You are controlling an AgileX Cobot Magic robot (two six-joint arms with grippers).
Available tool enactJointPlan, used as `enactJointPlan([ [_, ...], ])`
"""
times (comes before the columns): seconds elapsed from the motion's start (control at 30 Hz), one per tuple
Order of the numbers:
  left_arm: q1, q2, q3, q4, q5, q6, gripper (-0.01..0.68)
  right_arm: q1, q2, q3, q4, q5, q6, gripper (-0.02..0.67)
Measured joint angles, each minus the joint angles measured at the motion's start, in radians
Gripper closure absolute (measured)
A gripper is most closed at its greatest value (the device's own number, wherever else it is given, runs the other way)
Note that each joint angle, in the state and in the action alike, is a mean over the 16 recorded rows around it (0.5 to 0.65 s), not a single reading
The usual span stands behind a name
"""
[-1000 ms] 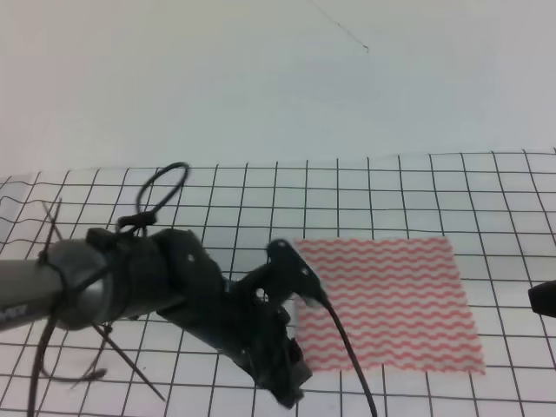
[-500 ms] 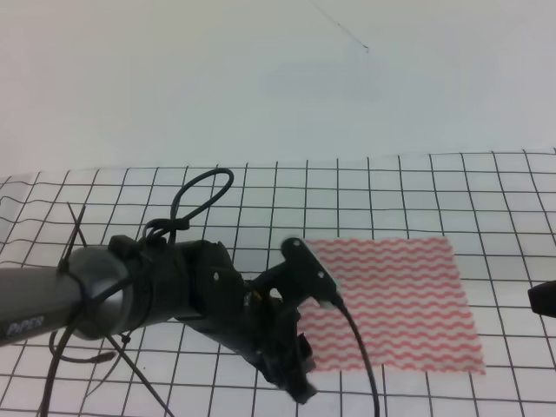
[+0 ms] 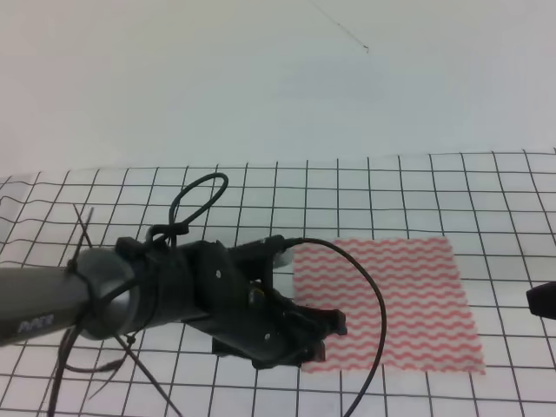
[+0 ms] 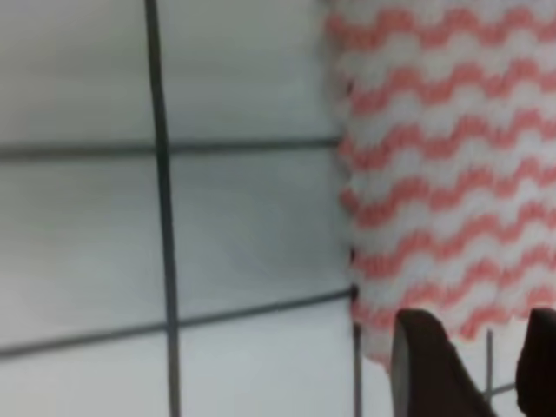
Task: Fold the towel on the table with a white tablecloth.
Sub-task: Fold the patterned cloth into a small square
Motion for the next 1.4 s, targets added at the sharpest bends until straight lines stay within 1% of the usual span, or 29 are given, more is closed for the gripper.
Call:
enactJointPlan([
  [0.13,0.000,0.019,-0.001,-0.042,-0.017,-0.053,0.451,0.000,0.000,0.000,0.001,0.002,0.001,0.650],
  [0.4,0.000,0.035,-0.002,-0.083,-0.040,-0.102,0.451,0.000,0.000,0.000,0.010,0.005,0.001,0.650],
  [0.77,0.000,0.005,-0.001,-0.081,-0.066,-0.120,0.451,0.000,0.000,0.000,0.025,0.013,-0.002,0.650],
  [1.2,0.000,0.051,-0.002,-0.079,-0.087,-0.156,0.452,0.000,0.000,0.000,0.042,0.042,-0.009,0.650],
  [1.4,0.000,0.060,-0.004,-0.098,-0.097,-0.141,0.484,0.000,0.000,0.000,0.045,0.048,-0.011,0.650],
])
